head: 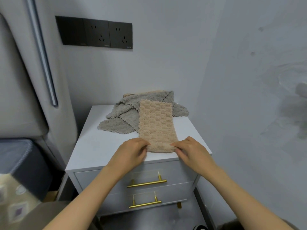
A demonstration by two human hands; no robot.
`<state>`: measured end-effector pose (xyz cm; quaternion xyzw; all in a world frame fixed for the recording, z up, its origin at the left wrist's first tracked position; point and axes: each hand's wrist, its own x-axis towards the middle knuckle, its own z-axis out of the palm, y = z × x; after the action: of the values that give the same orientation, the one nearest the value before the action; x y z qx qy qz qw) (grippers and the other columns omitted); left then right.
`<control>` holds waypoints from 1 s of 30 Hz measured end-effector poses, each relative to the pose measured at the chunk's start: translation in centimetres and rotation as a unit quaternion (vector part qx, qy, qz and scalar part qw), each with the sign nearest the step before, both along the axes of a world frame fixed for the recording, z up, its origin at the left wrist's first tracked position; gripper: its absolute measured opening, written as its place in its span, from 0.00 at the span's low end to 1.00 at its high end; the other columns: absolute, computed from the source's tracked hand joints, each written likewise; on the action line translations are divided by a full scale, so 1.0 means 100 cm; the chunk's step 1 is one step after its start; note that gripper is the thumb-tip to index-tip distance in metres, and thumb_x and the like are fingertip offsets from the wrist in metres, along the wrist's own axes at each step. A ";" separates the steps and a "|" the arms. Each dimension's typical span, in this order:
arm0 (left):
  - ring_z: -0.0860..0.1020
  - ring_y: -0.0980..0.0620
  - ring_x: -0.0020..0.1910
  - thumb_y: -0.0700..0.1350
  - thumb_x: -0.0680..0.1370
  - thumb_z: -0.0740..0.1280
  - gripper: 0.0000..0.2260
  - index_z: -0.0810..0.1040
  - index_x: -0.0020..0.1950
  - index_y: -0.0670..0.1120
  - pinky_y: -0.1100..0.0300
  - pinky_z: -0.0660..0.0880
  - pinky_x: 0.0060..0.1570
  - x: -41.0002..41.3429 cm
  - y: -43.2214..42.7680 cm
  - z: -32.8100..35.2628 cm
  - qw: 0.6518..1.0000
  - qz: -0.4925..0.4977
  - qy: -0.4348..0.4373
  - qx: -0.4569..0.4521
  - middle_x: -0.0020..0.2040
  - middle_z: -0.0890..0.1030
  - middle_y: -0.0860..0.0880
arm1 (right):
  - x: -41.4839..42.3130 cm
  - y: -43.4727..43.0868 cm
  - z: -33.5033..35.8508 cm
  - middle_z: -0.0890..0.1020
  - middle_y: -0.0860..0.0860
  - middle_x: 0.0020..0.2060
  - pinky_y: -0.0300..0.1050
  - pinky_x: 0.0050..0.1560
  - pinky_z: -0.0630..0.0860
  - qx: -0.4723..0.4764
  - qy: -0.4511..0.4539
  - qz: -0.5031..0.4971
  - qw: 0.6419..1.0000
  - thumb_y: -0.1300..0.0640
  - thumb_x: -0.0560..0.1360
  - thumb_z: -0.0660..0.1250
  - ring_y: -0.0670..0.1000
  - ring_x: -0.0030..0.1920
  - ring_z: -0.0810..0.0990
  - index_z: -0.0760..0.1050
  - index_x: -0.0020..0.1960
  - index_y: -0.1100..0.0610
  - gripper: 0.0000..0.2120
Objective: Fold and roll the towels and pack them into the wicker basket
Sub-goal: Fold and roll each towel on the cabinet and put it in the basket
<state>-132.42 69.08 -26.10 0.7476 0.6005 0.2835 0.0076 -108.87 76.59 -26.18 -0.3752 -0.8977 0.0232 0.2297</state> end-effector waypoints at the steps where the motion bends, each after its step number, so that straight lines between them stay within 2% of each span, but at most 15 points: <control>1: 0.80 0.53 0.47 0.42 0.77 0.64 0.08 0.82 0.53 0.47 0.59 0.76 0.48 0.000 0.001 0.001 1.000 0.011 -0.024 -0.010 0.49 0.83 0.52 | 0.000 0.001 0.002 0.83 0.47 0.48 0.43 0.48 0.73 -0.038 0.019 -0.013 0.999 0.53 0.78 0.65 0.47 0.51 0.74 0.81 0.58 0.51 0.11; 4: 0.79 0.56 0.46 0.44 0.78 0.64 0.09 0.82 0.54 0.48 0.60 0.75 0.49 -0.002 0.003 0.004 0.993 0.054 -0.099 -0.046 0.47 0.83 0.53 | 0.001 0.003 0.009 0.82 0.46 0.43 0.42 0.48 0.71 -0.156 0.073 -0.031 0.985 0.49 0.79 0.63 0.43 0.47 0.69 0.82 0.52 0.49 0.10; 8: 0.78 0.59 0.44 0.46 0.78 0.64 0.09 0.82 0.55 0.49 0.73 0.68 0.41 -0.004 0.009 0.007 0.975 0.089 -0.172 -0.107 0.46 0.83 0.55 | -0.001 0.008 0.015 0.81 0.48 0.34 0.38 0.40 0.67 -0.243 0.147 -0.058 0.957 0.51 0.77 0.67 0.40 0.33 0.72 0.82 0.44 0.57 0.11; 11: 0.78 0.59 0.43 0.47 0.77 0.67 0.08 0.84 0.53 0.48 0.72 0.69 0.39 -0.005 0.014 0.009 0.964 0.116 -0.208 -0.123 0.42 0.83 0.53 | -0.004 0.011 0.017 0.80 0.43 0.32 0.35 0.41 0.69 -0.300 0.175 -0.106 0.932 0.49 0.75 0.69 0.39 0.36 0.76 0.82 0.44 0.55 0.09; 14: 0.77 0.59 0.40 0.47 0.76 0.68 0.08 0.84 0.52 0.48 0.72 0.68 0.37 -0.005 0.019 0.010 0.963 0.138 -0.201 -0.116 0.41 0.83 0.51 | -0.009 0.016 0.015 0.82 0.43 0.35 0.42 0.48 0.74 -0.309 0.176 -0.165 0.920 0.47 0.72 0.71 0.45 0.44 0.80 0.80 0.44 0.51 0.08; 16: 0.76 0.60 0.39 0.47 0.75 0.69 0.07 0.83 0.51 0.47 0.72 0.69 0.36 -0.003 0.021 0.010 0.962 0.150 -0.199 -0.112 0.41 0.83 0.51 | -0.013 0.017 0.015 0.82 0.42 0.37 0.48 0.56 0.74 -0.288 0.155 -0.203 0.923 0.44 0.71 0.70 0.47 0.48 0.80 0.78 0.43 0.47 0.07; 18: 0.78 0.58 0.40 0.47 0.75 0.70 0.07 0.83 0.49 0.47 0.67 0.72 0.40 -0.003 0.023 0.010 0.961 0.159 -0.201 -0.106 0.42 0.83 0.51 | -0.016 0.016 0.016 0.82 0.41 0.38 0.48 0.58 0.68 -0.255 0.124 -0.236 0.929 0.43 0.71 0.68 0.46 0.48 0.77 0.75 0.43 0.45 0.07; 21: 0.78 0.56 0.42 0.48 0.75 0.70 0.06 0.81 0.48 0.47 0.67 0.70 0.39 -0.003 0.025 0.009 0.966 0.162 -0.180 -0.091 0.41 0.81 0.52 | -0.019 0.014 0.017 0.82 0.41 0.36 0.47 0.52 0.61 -0.188 0.106 -0.251 0.944 0.43 0.72 0.66 0.46 0.47 0.76 0.73 0.42 0.46 0.07; 24: 0.75 0.57 0.40 0.47 0.75 0.69 0.03 0.78 0.46 0.49 0.69 0.67 0.36 -0.003 0.028 0.005 0.976 0.146 -0.148 -0.059 0.40 0.78 0.53 | -0.021 0.012 0.013 0.80 0.42 0.34 0.46 0.49 0.60 -0.098 0.078 -0.240 0.963 0.45 0.73 0.65 0.47 0.47 0.75 0.73 0.43 0.46 0.05; 26: 0.73 0.57 0.41 0.44 0.75 0.69 0.02 0.78 0.47 0.50 0.66 0.68 0.38 -0.001 0.028 0.002 0.987 0.117 -0.111 -0.018 0.43 0.75 0.53 | -0.022 0.011 0.010 0.78 0.42 0.35 0.46 0.46 0.63 0.004 0.062 -0.201 0.978 0.50 0.73 0.68 0.49 0.46 0.74 0.74 0.45 0.46 0.04; 28: 0.73 0.54 0.44 0.38 0.74 0.69 0.07 0.79 0.49 0.48 0.60 0.71 0.42 0.002 0.029 0.000 0.996 0.052 -0.066 0.038 0.45 0.75 0.52 | -0.024 0.011 0.004 0.78 0.44 0.38 0.46 0.41 0.66 0.092 0.060 -0.127 0.986 0.58 0.70 0.72 0.52 0.43 0.74 0.75 0.46 0.49 0.09; 30: 0.74 0.50 0.45 0.34 0.72 0.69 0.10 0.80 0.49 0.47 0.57 0.72 0.41 0.005 0.027 -0.001 0.997 -0.001 -0.021 0.068 0.44 0.76 0.51 | -0.027 0.010 -0.002 0.79 0.47 0.42 0.46 0.38 0.69 0.146 0.046 -0.051 0.987 0.66 0.67 0.73 0.54 0.40 0.74 0.76 0.48 0.51 0.15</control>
<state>-131.92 71.82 -26.20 0.7412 0.5784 0.3393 -0.0305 -111.55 77.61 -26.33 -0.3812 -0.8596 -0.1028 0.3243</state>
